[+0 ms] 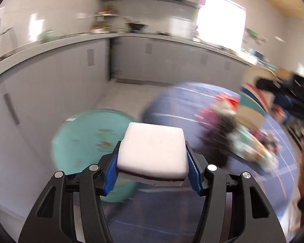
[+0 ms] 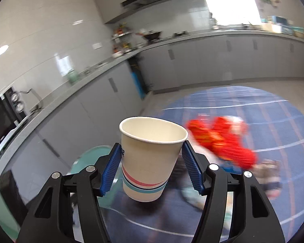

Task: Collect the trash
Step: 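Carry sponge and cup over the teal bucket and open both grippers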

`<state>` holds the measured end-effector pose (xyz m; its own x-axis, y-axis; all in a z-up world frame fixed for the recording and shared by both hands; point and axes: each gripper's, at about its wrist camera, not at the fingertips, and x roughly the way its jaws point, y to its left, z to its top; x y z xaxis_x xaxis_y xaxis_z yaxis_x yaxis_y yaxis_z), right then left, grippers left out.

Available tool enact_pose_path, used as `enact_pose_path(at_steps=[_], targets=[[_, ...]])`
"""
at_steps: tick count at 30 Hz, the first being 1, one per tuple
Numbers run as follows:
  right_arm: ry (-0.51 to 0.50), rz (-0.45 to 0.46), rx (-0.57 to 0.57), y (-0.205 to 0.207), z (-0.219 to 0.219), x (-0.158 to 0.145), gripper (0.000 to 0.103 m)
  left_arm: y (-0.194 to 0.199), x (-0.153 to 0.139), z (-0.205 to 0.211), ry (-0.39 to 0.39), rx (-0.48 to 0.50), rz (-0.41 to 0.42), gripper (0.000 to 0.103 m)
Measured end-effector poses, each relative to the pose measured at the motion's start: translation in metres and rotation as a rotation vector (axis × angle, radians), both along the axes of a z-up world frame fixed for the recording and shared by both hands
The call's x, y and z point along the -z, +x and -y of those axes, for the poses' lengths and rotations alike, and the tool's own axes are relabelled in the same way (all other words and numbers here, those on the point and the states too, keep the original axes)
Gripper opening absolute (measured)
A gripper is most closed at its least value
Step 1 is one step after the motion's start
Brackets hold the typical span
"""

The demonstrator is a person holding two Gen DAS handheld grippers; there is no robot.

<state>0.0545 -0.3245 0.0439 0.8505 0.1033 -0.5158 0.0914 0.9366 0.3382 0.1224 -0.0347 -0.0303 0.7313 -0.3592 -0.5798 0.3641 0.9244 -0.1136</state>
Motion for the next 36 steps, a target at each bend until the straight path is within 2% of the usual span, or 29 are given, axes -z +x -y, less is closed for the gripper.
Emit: enact_pose_path(at_steps=[4, 8, 11, 16, 24, 26, 31, 33, 36], targets=[[0.038, -0.03, -0.13, 0.042, -0.046, 0.012, 0.062, 0.036, 0.002, -0.038, 0.044, -0.167, -0.032, 0.057], [0.029, -0.073, -0.232, 0.078, -0.093, 0.03, 0.062, 0.063, 0.012, -0.058, 0.077, -0.247, -0.075, 0.057], [0.009, -0.108, -0.261, 0.094, -0.117, 0.045, 0.062, 0.082, 0.025, -0.065, 0.092, -0.285, -0.119, 0.057], [-0.015, -0.184, -0.295, 0.121, -0.136, 0.071, 0.062, 0.103, 0.049, -0.068, 0.142, -0.316, -0.177, 0.057], [0.032, -0.266, -0.325, 0.142, -0.141, 0.1, 0.065, 0.114, 0.071, -0.067, 0.215, -0.351, -0.208, 0.058], [0.04, -0.263, -0.33, 0.145, -0.144, 0.1, 0.069, 0.115, 0.074, -0.066, 0.228, -0.355, -0.216, 0.058], [0.044, -0.236, -0.312, 0.142, -0.144, 0.094, 0.073, 0.114, 0.074, -0.065, 0.251, -0.368, -0.214, 0.059], [0.047, -0.219, -0.294, 0.137, -0.139, 0.089, 0.073, 0.113, 0.072, -0.065, 0.26, -0.387, -0.204, 0.076], [0.032, -0.183, -0.266, 0.125, -0.132, 0.08, 0.077, 0.107, 0.066, -0.063, 0.274, -0.412, -0.179, 0.09]])
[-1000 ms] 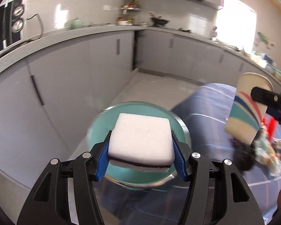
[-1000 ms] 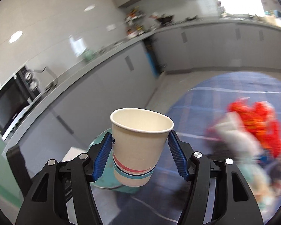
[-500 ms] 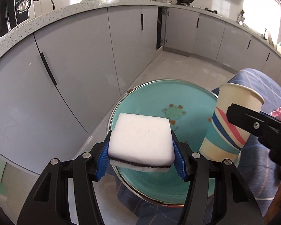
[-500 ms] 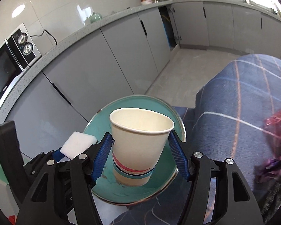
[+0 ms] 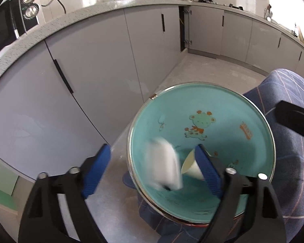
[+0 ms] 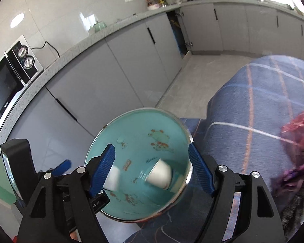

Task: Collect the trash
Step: 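Carry sponge and cup over the teal bucket and open both grippers, then grasp the black scrubber with the left gripper while the right grasps the plastic bag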

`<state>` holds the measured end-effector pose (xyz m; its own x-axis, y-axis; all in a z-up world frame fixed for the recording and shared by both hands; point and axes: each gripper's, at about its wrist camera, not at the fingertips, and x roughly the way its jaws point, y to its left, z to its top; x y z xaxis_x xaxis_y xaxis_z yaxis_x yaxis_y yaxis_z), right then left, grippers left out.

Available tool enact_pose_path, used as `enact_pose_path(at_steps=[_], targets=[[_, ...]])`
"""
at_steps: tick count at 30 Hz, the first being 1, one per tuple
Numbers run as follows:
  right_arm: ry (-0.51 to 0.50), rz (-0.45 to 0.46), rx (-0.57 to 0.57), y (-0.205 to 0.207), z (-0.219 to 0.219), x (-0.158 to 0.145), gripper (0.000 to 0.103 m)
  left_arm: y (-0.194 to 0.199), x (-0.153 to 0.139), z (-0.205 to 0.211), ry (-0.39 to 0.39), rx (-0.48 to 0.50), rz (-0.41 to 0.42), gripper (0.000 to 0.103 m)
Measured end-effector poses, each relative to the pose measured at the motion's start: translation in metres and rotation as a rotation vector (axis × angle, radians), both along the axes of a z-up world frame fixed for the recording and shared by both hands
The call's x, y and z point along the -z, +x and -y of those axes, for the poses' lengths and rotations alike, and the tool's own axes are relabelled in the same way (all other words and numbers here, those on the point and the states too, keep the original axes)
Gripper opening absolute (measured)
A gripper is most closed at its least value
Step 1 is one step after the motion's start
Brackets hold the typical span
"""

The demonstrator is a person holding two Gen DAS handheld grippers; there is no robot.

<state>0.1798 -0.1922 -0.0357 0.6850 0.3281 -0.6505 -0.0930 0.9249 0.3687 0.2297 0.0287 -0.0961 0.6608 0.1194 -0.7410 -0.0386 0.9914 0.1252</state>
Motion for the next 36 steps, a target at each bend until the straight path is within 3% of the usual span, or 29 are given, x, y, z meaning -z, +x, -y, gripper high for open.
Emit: enact_pose_path(at_steps=[2, 8, 17, 26, 36], targets=[[-0.016, 0.035, 0.028, -0.01, 0.006, -0.007, 0.083, -0.005, -0.006, 0.0, 0.005, -0.015, 0.02, 0.098], [-0.085, 0.11, 0.109, -0.042, 0.03, -0.021, 0.088, -0.02, -0.021, 0.008, -0.016, 0.001, 0.048, 0.097], [-0.129, 0.063, 0.171, -0.065, 0.056, -0.013, 0.091, -0.048, -0.034, 0.04, -0.045, 0.083, 0.069, 0.097], [-0.132, 0.084, 0.241, -0.096, 0.086, -0.019, 0.091, -0.072, -0.041, 0.078, -0.063, 0.186, 0.09, 0.097], [-0.202, 0.084, 0.339, -0.149, 0.142, -0.007, 0.089, -0.085, -0.028, 0.126, -0.097, 0.303, 0.052, 0.097]])
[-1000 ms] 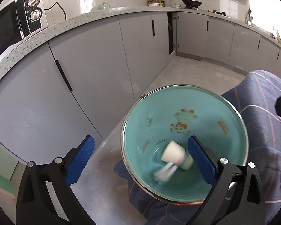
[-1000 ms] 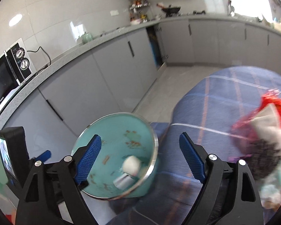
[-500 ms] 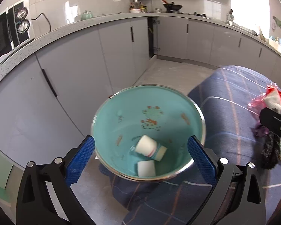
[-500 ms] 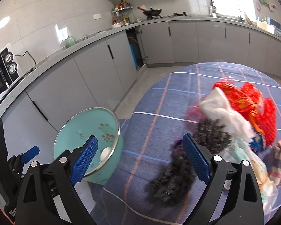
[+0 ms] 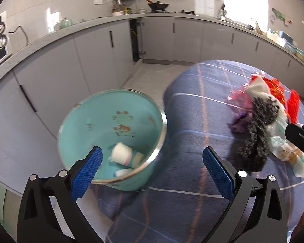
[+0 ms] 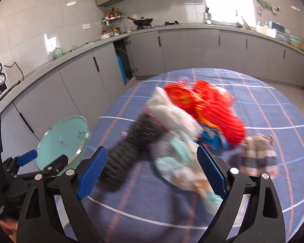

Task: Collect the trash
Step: 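Grasp the black scrubber with the left gripper while the right grasps the plastic bag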

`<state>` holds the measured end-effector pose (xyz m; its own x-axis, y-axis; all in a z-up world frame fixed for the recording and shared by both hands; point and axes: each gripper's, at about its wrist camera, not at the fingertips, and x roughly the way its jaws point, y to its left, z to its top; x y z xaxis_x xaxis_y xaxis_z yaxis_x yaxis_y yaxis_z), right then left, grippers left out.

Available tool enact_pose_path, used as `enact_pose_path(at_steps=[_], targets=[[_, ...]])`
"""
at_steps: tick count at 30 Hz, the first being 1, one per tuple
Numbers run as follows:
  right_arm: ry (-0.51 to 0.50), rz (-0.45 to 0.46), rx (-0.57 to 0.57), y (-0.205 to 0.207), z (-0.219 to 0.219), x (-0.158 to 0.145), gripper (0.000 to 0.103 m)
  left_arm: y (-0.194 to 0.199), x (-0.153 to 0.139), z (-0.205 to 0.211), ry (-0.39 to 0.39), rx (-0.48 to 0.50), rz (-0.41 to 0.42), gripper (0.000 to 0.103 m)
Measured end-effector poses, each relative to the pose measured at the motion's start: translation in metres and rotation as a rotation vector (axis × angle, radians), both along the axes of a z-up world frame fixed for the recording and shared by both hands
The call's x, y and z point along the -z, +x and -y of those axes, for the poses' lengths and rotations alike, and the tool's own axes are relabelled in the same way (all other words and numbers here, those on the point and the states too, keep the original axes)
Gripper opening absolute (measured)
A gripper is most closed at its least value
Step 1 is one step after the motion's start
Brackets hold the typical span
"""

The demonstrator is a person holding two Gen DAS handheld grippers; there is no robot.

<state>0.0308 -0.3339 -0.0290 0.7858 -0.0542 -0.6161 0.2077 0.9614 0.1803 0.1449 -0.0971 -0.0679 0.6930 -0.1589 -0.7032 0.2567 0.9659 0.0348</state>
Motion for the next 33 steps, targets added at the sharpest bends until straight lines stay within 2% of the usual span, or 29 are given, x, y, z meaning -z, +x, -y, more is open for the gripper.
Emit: enact_pose_path(at_steps=[3, 5, 10, 14, 16, 21, 26, 30, 31, 33], targets=[[-0.014, -0.013, 0.023, -0.013, 0.017, 0.004, 0.089, -0.003, 0.003, 0.018, -0.01, 0.05, -0.009, 0.097], [-0.026, -0.034, 0.04, -0.02, 0.03, 0.01, 0.082, -0.006, 0.003, 0.033, -0.007, 0.097, 0.0, 0.097], [-0.009, -0.09, 0.08, -0.033, 0.053, 0.024, 0.076, -0.008, 0.002, 0.065, -0.005, 0.173, 0.01, 0.097], [0.001, -0.103, 0.072, -0.036, 0.056, 0.029, 0.072, -0.006, 0.002, 0.09, 0.0, 0.211, 0.001, 0.097], [0.012, -0.106, 0.058, -0.036, 0.057, 0.03, 0.072, -0.009, -0.002, 0.093, -0.031, 0.229, -0.012, 0.097], [-0.027, -0.142, 0.013, -0.03, 0.048, 0.037, 0.071, -0.012, -0.009, 0.101, -0.048, 0.251, -0.005, 0.097], [0.003, -0.195, 0.008, -0.027, 0.053, 0.052, 0.043, -0.014, -0.006, 0.113, -0.075, 0.283, -0.046, 0.097], [0.04, -0.182, 0.008, -0.034, 0.057, 0.05, 0.038, -0.016, 0.0, 0.124, -0.049, 0.287, -0.047, 0.096], [0.049, -0.177, 0.011, -0.036, 0.059, 0.05, 0.038, -0.013, 0.004, 0.125, -0.047, 0.277, -0.056, 0.094], [0.064, -0.165, 0.019, -0.04, 0.062, 0.047, 0.036, -0.006, 0.014, 0.126, -0.066, 0.262, -0.106, 0.071]])
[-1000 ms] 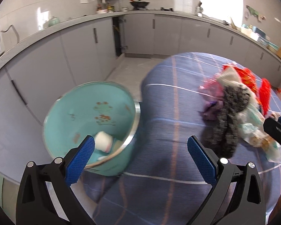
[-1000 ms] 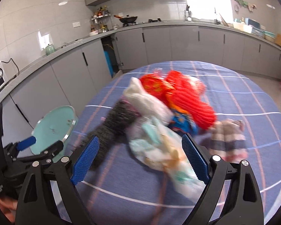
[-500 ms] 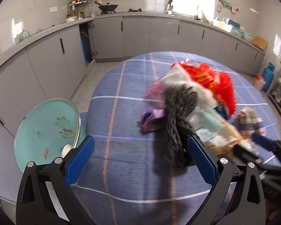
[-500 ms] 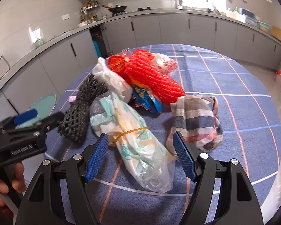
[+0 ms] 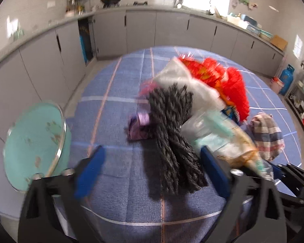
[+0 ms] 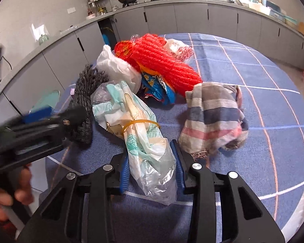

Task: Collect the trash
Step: 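Grasp the black scrubber with the left gripper while the right grasps the plastic bag, then move scrubber and plastic bag over the teal bucket and release both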

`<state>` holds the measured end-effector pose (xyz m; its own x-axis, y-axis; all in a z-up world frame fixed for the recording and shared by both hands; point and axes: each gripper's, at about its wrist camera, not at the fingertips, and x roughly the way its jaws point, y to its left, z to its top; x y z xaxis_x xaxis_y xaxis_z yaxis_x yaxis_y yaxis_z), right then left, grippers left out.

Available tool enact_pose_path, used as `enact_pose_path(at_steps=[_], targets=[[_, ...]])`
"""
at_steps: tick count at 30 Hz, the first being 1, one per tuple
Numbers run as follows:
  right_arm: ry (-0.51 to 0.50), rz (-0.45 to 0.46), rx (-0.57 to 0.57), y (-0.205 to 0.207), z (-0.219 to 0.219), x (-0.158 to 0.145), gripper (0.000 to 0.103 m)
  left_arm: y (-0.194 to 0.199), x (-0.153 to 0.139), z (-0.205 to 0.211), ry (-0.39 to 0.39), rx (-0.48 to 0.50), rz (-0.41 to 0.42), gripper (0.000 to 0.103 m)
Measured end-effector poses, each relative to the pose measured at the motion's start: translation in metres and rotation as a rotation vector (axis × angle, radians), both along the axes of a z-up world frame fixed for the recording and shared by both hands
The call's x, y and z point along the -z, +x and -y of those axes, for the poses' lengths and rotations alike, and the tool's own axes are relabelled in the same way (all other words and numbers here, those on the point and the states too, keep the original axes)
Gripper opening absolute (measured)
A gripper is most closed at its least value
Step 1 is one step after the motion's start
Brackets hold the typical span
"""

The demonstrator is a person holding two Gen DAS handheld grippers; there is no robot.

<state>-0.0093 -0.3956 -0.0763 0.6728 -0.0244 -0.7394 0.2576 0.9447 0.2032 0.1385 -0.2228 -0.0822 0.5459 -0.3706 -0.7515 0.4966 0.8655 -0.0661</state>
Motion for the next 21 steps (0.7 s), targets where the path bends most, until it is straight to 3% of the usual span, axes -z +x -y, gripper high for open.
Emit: enact_pose_path(at_steps=[2, 4, 6, 9, 21], targets=[[0.01, 0.014, 0.013, -0.006, 0.001, -0.004, 0.036, 0.006, 0.01, 0.0, -0.02, -0.005, -0.056, 0.062], [0.018, 0.036, 0.035, -0.013, 0.003, -0.011, 0.036, 0.005, 0.012, 0.0, -0.029, 0.006, -0.057, 0.05], [0.035, 0.061, 0.06, -0.019, 0.007, -0.018, 0.036, 0.004, 0.01, -0.001, -0.046, 0.022, -0.054, 0.026], [0.044, 0.104, 0.081, -0.026, 0.009, -0.029, 0.036, -0.001, 0.001, -0.005, -0.071, 0.037, -0.026, 0.021], [0.024, 0.192, 0.12, -0.019, 0.0, -0.054, 0.036, -0.024, -0.029, -0.048, -0.139, 0.053, 0.079, 0.02]])
